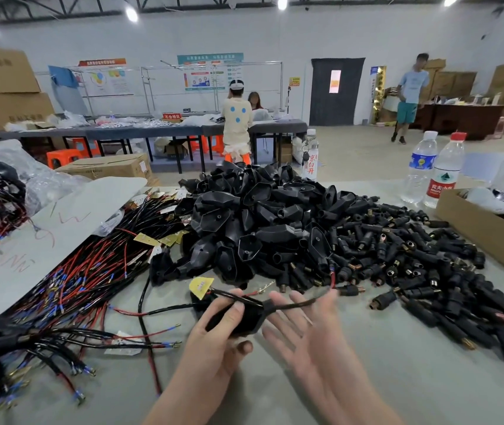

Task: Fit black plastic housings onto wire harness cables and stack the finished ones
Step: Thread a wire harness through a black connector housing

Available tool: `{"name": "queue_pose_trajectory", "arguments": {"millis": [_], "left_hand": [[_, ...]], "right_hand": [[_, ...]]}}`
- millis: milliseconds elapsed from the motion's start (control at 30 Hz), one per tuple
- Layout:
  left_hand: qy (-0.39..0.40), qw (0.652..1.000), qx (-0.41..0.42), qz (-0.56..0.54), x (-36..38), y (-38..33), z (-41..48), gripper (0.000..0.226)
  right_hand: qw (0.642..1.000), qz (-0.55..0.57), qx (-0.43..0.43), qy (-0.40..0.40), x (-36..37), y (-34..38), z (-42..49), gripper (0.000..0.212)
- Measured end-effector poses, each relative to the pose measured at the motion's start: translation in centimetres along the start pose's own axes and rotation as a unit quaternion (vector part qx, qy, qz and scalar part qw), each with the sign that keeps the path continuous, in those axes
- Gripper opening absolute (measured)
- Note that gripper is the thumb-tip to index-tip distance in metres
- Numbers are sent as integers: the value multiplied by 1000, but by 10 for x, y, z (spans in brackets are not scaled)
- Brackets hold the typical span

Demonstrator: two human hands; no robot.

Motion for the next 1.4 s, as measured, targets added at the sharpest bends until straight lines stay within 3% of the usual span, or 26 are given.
{"name": "queue_pose_trajectory", "arguments": {"millis": [100, 333, 467, 667, 933, 1067, 1167, 1333, 1400], "left_hand": [[15, 999, 12, 37, 2, -1, -1, 18], [3, 1000, -21, -6, -7, 3, 6, 33], [38, 999, -16, 30, -2, 0, 5, 15], [31, 994, 17, 108, -7, -4, 3, 24], [49, 992, -20, 115, -8, 5, 2, 25], [29, 994, -37, 96, -8, 8, 7, 24], [36, 989, -21, 141, -7, 9, 8, 34], [24, 981, -2, 192, -14, 10, 9, 24], [19, 982, 5, 190, -14, 9, 8, 21]], "right_hand": [[996, -81, -19, -15, 1, 0, 0, 45], [986, -97, -113, -79, -18, 35, -1, 14], [981, -113, -135, -82, -27, 49, -1, 18], [974, -85, -181, -107, -43, 71, -2, 26], [958, -101, -218, -155, -57, 88, -8, 29], [955, -109, -217, -169, -58, 89, -10, 30], [956, -106, -217, -169, -55, 88, -10, 30], [972, -35, -195, -128, -46, 78, -6, 21], [978, -90, -151, -111, -39, 60, -1, 15]]}}
Point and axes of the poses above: each hand's wrist, its own z-axis towards the middle knuckle, its own x-axis out of the palm, y = z × x, the point moved 9 cm from there along z, towards the middle knuckle, and after that the axes turned 2 degrees about -z, right-handed, at the moved point
